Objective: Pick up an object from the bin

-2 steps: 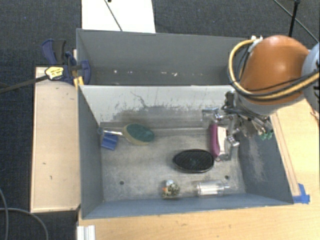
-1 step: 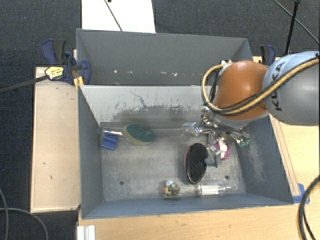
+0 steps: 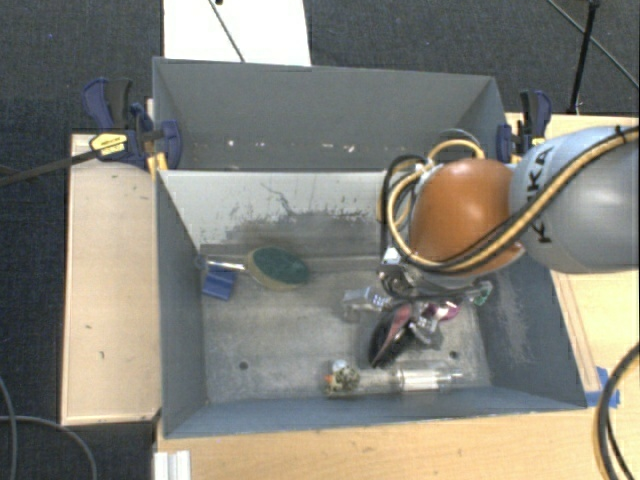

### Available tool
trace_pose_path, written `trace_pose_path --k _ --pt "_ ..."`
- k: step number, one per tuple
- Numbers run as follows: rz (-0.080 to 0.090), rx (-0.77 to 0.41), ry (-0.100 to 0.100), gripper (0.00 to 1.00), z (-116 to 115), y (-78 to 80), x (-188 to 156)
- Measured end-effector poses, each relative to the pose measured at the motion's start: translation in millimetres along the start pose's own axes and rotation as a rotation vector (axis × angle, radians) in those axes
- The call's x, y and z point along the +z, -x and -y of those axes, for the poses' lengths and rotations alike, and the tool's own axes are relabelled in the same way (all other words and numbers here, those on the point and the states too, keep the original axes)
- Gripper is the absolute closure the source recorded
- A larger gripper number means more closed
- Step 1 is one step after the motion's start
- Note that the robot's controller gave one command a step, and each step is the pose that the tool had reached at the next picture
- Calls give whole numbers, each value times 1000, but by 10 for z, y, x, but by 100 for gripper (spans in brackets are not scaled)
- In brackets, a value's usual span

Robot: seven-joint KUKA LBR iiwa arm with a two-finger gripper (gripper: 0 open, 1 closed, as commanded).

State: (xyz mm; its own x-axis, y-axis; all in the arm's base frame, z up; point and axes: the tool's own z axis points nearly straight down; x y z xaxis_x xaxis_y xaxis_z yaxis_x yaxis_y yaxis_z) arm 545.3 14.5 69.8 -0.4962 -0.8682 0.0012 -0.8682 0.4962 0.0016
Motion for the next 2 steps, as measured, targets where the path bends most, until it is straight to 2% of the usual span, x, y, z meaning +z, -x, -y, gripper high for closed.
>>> trace_pose_path --k 1,2 --pt "1 4 -2 100 11 -2 -9" --pt "6 32 -8 100 -156 -10 -1354"
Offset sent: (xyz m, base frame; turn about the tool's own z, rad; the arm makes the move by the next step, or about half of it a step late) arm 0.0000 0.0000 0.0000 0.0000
